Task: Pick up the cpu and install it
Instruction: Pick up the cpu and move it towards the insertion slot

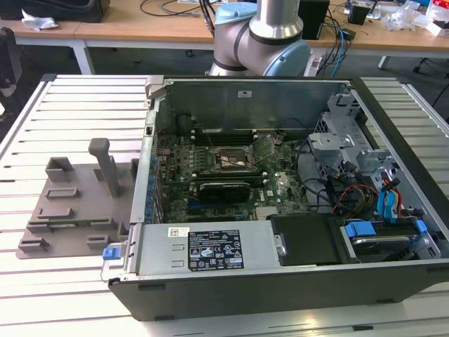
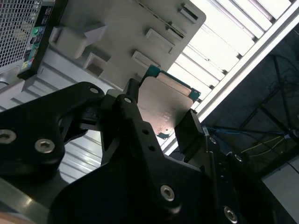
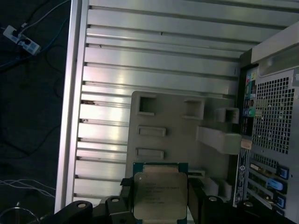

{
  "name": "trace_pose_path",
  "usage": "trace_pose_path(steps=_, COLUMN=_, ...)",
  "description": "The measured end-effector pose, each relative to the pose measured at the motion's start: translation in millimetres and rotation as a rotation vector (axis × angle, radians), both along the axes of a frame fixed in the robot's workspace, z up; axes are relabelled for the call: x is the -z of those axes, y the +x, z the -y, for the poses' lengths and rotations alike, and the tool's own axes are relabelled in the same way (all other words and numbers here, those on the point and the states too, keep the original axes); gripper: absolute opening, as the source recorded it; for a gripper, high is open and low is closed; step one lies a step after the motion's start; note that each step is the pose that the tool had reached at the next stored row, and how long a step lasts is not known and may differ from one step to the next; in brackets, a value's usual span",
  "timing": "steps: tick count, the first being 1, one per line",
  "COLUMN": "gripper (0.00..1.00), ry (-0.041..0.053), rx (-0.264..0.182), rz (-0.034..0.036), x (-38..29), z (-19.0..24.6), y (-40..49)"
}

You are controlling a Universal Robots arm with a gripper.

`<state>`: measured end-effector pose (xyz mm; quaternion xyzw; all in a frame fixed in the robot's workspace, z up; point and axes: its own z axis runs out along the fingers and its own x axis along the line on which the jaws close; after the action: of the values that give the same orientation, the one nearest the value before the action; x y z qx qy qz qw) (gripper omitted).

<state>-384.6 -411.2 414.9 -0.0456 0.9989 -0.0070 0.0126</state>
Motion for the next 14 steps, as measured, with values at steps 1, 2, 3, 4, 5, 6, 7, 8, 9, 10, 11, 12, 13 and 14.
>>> trace_pose_path(steps=1, gripper=0.55, ry=0.0, rx=0.0, rz=0.0, x=-4.5, z=0.0, y=0.0)
trace_pose_path(steps=2, gripper=0.55, ry=0.0, rx=0.0, rz=0.0, x=-6.2, z=0.0, y=0.0)
trace_pose_path(steps=3, gripper=0.55, ry=0.0, rx=0.0, rz=0.0002, x=-6.5, z=0.0, y=0.0)
trace_pose_path(steps=4, gripper=0.55, ry=0.0001, rx=0.0, rz=0.0003, x=-6.5, z=0.0, y=0.0)
trace_pose_path(steps=5, gripper=0.55, ry=-0.0001, rx=0.0, rz=0.0, x=-6.8, z=0.0, y=0.0)
trace_pose_path(steps=6, gripper=0.55, ry=0.0, rx=0.0, rz=0.0, x=-6.8, z=0.0, y=0.0)
trace_pose_path(steps=7, gripper=0.55, ry=-0.0001, rx=0.0, rz=-0.0001, x=-7.0, z=0.0, y=0.3)
trace_pose_path(steps=8, gripper=0.55, ry=-0.0001, rx=0.0, rz=-0.0002, x=-7.0, z=0.0, y=1.8)
trace_pose_path(steps=9, gripper=0.55, ry=-0.0001, rx=0.0, rz=-0.0001, x=-6.9, z=0.0, y=5.4)
trace_pose_path(steps=10, gripper=0.55, ry=0.0, rx=0.0, rz=0.0, x=-6.8, z=0.0, y=9.3)
trace_pose_path(steps=11, gripper=0.55, ry=-0.0001, rx=0.0, rz=0.0, x=-6.9, z=0.0, y=12.9)
trace_pose_path(steps=12, gripper=0.55, ry=0.0, rx=0.0, rz=0.0, x=-6.9, z=0.0, y=16.1)
trace_pose_path(steps=13, gripper=0.55, ry=-0.0001, rx=0.0, rz=0.0001, x=-6.8, z=0.0, y=21.2)
trace_pose_path(steps=14, gripper=0.55, ry=-0.0001, rx=0.0, rz=0.0, x=-6.8, z=0.0, y=25.4)
